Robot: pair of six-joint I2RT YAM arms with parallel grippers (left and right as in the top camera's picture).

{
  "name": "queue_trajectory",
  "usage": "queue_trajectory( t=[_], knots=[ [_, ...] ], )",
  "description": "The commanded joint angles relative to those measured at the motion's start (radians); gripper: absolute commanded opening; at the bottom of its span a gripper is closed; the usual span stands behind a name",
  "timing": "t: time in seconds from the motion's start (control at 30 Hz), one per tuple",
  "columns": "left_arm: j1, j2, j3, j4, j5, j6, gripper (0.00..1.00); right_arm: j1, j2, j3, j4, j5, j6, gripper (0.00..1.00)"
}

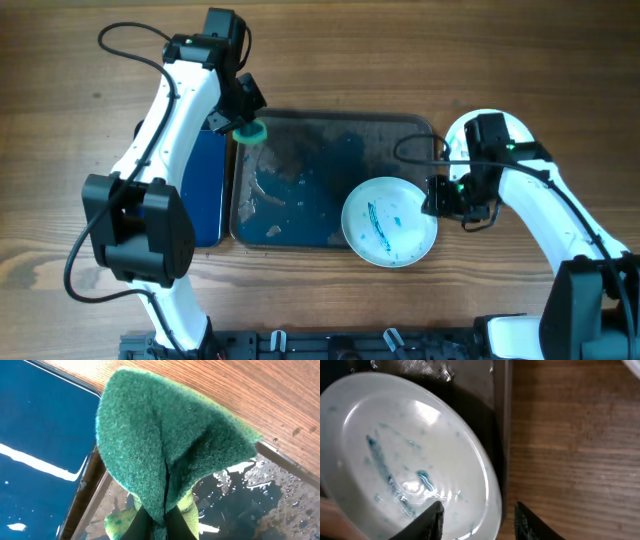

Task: Clean dirty plates on tray and stack at the side
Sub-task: 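Grip the last plate with the right gripper and slide it to the tray center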

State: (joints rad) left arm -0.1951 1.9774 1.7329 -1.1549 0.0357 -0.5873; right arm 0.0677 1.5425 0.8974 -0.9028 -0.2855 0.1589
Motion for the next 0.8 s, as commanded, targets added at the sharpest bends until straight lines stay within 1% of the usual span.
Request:
queue_trajectory(
  t=[0.0,0.17,0.2,0.27,0.33,0.5,0.57,0.67,0.73,0.77],
  knots=[
    [-0.018,-0.034,0.019,0.008,-0.011,0.027,0.04,0.004,-0.007,-0.056,0.065,0.018,-0.002,0.42],
    [-0.019,-0.034,0.019,0.010,-0.010,0.030,0.04,0.004,-0.007,-0.135,0.156,-0.002,0.001,0.29],
    [-0.019,-0.034,0.019,0.010,-0.010,0.030,0.04,0.004,-0.007,-0.137,0.160,0.000,0.001,0.26],
    [-0.019,-0.034,0.019,0.010,-0.010,0.030,0.04,0.004,-0.007,-0.137,0.161,0.000,0.001,0.13],
    [-0.019,-0.034,0.019,0.010,-0.010,0.030,0.04,0.004,-0.008,-0.137,0.161,0.000,0.001,0.04],
    [-0.019,-0.034,0.019,0.010,-0.010,0.030,0.04,0.004,-0.010,-0.113,0.138,0.004,0.027,0.04],
    [-0.019,-0.034,0.019,0.010,-0.010,0.029,0.04,0.004,-0.011,-0.034,0.053,-0.002,0.051,0.04],
    [-0.019,-0.034,0.019,0.010,-0.010,0.029,0.04,0.024,-0.011,0.142,-0.064,-0.023,0.068,0.04],
    [-0.019,-0.034,0.019,0.010,-0.010,0.029,0.04,0.095,-0.011,0.212,-0.037,-0.022,0.208,0.04],
    [-0.019,-0.034,0.019,0.010,-0.010,0.028,0.04,0.139,-0.011,0.218,0.004,0.009,0.314,0.04]
  ],
)
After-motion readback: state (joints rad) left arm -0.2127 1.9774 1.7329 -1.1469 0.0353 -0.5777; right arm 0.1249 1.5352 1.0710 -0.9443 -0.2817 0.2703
